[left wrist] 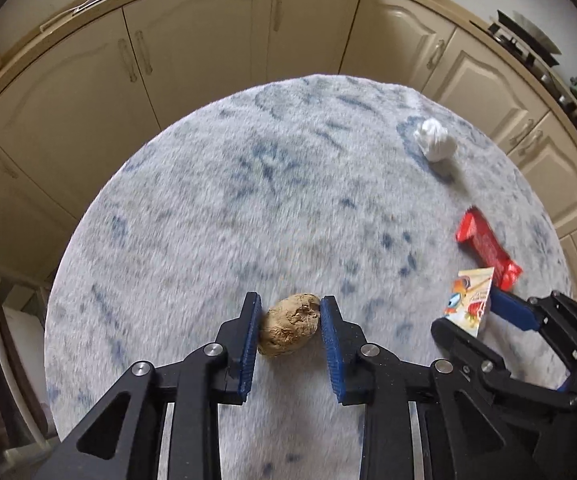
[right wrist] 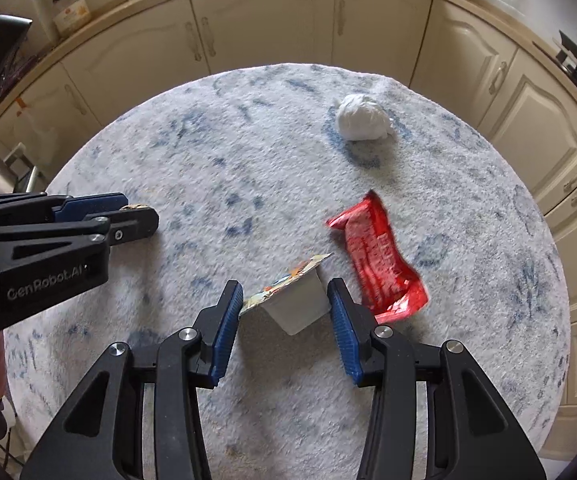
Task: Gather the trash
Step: 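Grasp the brown lump with the left tool while the right tool holds the white cup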
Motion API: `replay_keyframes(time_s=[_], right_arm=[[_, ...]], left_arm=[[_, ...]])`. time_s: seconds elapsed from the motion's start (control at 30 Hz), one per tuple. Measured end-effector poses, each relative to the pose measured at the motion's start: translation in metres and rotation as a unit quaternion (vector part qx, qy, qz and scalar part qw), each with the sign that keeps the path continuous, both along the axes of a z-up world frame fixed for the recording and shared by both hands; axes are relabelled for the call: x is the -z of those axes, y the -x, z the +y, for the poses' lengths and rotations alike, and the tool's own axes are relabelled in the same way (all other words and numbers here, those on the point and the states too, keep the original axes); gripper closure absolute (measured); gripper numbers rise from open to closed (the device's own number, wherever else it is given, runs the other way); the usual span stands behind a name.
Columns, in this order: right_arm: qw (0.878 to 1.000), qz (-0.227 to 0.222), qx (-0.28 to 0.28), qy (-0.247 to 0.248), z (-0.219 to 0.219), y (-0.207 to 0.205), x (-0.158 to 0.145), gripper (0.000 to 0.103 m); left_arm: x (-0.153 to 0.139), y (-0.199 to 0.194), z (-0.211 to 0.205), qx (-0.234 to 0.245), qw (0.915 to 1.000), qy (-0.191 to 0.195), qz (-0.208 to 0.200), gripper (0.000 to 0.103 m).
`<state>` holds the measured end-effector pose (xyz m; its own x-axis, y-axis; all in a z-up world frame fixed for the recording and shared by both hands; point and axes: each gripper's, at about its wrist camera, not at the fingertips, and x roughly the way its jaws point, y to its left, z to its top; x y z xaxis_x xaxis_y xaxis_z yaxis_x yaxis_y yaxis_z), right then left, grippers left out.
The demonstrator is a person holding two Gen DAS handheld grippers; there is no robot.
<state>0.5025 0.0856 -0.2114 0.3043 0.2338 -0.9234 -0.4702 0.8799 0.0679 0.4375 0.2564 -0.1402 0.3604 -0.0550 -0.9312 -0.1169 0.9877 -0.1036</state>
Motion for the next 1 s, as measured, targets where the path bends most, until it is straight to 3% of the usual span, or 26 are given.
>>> replay_keyframes(time_s=[0.2,0.4,0.5,0.67,0.7,0.77,0.83,0.9,1.0], right_arm=[[1.000,0.007,-0.015,-0.005,-0.015,0.044,-0.002,0.058],[1.000,0.002,-0.020,-0.016,-0.046,0.113,-0.006,0.058],[0.999,0.000,-0.013,-0.035,-0.062,0.144,-0.008,0.058],[0.998,-0.018,0.014,-0.052,-0.080,0.180,-0.009,0.058],[0.998,-0.019,0.024,-0.057,-0.082,0.181,-0.009,0.056],[0.995,-0.017,0.049,-0.080,-0.086,0.185,-0.010,0.040],[0.994,-0.024,0.074,-0.083,-0.086,0.188,-0.008,0.015],[0.992,-0.052,0.095,-0.073,-0.084,0.193,-0.006,0.013],[0.989,-0.089,0.106,-0.050,-0.075,0.201,-0.002,0.013]], left_arm=[[-0.004,0.050,-0.010,0.012,0.9999,0.011,0.002,0.077],[-0.015,0.130,-0.030,0.037,0.9991,0.017,-0.009,0.077],[-0.020,0.164,-0.037,0.045,0.9983,0.036,-0.013,0.077],[-0.025,0.196,-0.051,0.042,0.9982,0.028,-0.031,0.074],[-0.029,0.201,-0.051,0.042,0.9983,0.024,-0.034,0.071],[-0.032,0.206,-0.050,0.036,0.9979,0.035,-0.041,0.062],[-0.033,0.210,-0.049,0.034,0.9974,0.044,-0.044,0.039],[-0.030,0.213,-0.051,0.027,0.9980,0.020,-0.054,0.020],[-0.021,0.222,-0.052,0.027,0.9959,-0.002,-0.086,0.022]])
